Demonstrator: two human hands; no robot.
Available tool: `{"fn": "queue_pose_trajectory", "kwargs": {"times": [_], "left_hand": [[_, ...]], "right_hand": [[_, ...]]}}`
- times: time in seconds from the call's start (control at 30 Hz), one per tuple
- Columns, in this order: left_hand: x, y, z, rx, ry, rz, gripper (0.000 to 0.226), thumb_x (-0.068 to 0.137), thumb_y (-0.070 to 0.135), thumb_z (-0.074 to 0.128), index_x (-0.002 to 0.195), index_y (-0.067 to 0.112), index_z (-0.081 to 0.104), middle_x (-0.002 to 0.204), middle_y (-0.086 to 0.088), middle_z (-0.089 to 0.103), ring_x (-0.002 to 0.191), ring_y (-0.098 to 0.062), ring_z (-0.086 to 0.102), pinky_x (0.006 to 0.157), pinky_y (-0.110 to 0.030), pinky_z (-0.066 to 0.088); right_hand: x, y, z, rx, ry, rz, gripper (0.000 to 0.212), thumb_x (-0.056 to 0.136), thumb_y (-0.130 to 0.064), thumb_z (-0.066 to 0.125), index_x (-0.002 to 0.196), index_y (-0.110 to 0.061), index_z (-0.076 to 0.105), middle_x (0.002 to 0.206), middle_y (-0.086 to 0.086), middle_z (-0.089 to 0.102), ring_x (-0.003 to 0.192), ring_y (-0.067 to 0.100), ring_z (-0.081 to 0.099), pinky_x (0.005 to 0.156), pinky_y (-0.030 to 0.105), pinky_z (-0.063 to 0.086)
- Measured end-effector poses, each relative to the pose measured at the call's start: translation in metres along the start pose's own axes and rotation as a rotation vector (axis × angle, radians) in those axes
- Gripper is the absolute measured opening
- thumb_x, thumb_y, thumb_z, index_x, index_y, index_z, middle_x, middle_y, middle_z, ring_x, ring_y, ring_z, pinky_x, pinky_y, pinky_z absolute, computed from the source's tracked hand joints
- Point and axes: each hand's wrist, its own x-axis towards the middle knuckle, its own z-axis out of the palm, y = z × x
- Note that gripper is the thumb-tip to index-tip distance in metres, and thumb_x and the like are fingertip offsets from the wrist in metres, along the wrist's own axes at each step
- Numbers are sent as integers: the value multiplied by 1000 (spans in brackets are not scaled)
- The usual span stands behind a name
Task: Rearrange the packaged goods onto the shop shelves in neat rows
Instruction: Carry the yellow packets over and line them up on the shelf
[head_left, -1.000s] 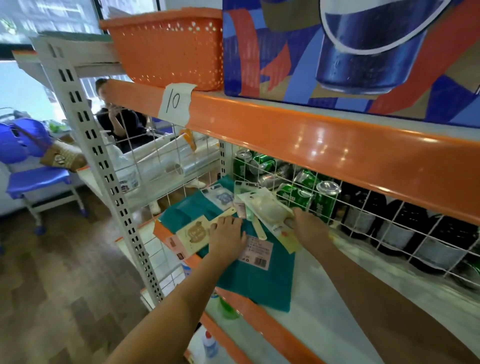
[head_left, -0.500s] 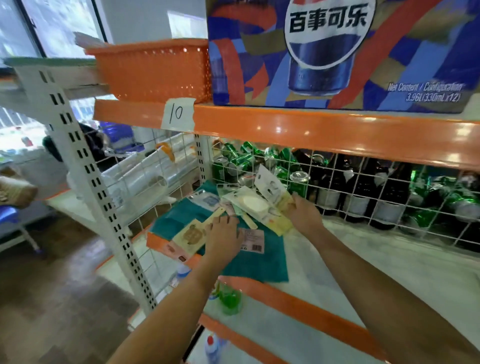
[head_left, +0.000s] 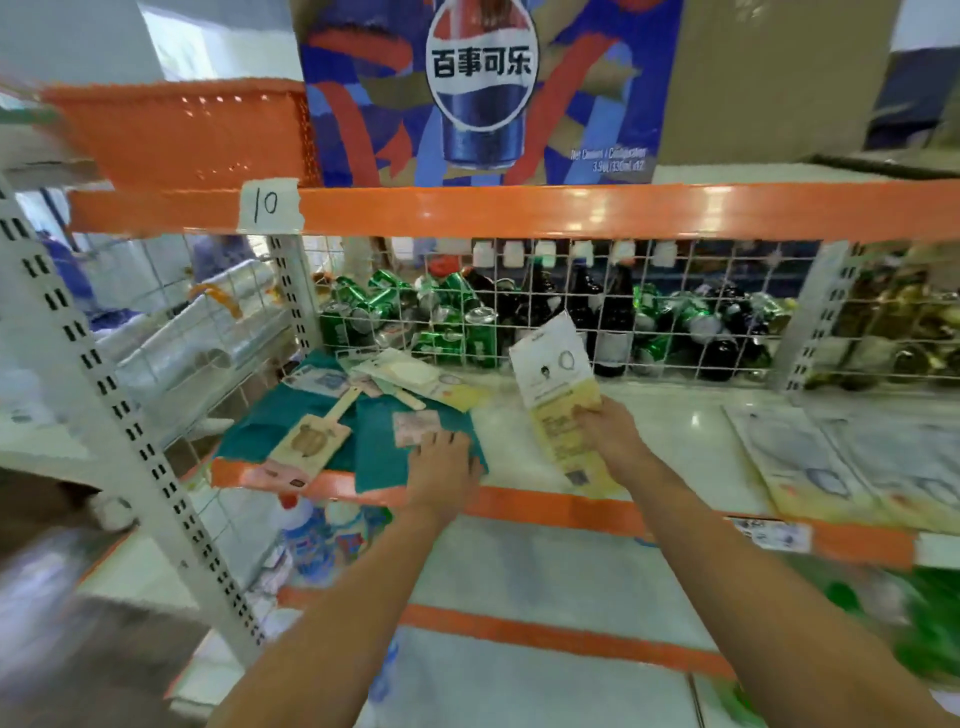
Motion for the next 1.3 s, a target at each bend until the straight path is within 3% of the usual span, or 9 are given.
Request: {"fn": "queue_pose_trajectory", "kwargs": {"times": [0.2,0.3,0.43,0.57,0.8,0.93,1.07,1.17,1.3], "left_hand": [[-22,70,7,-88,-25,61,36,97,32,42,130,20,48,133,-3,48,127,-23,38,103,-36,33],[-40,105,15,-121,-45,75,35,97,32,42,130,21,48,133,-1,48,126,-21,39,102,-35,32],[-71,153,33,-159,-103,96,34,96,32,42,126,18,50,130,-4,50,123,-24,42,102,-36,34],[-107,196,54,-198,-202,88,37,98,34,40,128,16,50,133,-5,49,126,-25,42,102,-32,33],[-157,245,80,-495,-413,-13,31,96,27,45,118,11,60,124,-9,62,114,-27,55,94,-32,43],[-173,265,78,-728,-532,-111,32,100,29,42,121,9,56,123,-10,59,115,-26,54,93,-32,41],[-176,280,81,-1126,-718,-358,42,93,47,49,117,13,57,119,-4,63,109,-22,60,99,-43,47],[-176,288,81,-1274,-770,-420,37,96,41,49,119,14,59,104,-3,67,94,-19,64,86,-37,54],[-180,294,84,-1351,-769,-448,28,96,20,53,121,7,58,100,-8,67,85,-22,63,80,-36,51]], "right_hand": [[-45,25,-62,251,25,65,17,97,-9,45,106,-12,58,107,10,64,87,25,63,64,29,49],[-68,41,-97,267,52,125,16,99,-13,43,111,-14,54,102,7,59,73,15,55,54,24,37],[-103,77,-137,376,61,180,13,98,-13,47,110,-14,53,105,8,60,79,18,57,61,26,42],[-135,118,-164,400,71,279,24,96,-17,51,120,-15,52,115,6,61,107,29,57,94,50,43],[-181,171,-189,471,96,392,23,96,-13,50,115,-7,59,93,6,68,86,27,64,86,47,50],[-196,186,-198,493,102,425,12,95,-15,51,99,-15,63,91,5,69,94,30,64,95,57,45],[-203,196,-205,582,123,426,14,97,-11,49,106,-9,59,90,6,66,83,25,64,71,39,54],[-207,201,-207,646,94,448,13,96,-8,49,104,-9,59,92,9,67,80,24,65,61,34,57],[-207,210,-205,655,59,519,25,95,-11,51,119,-6,55,110,17,67,98,34,65,81,44,55]]}}
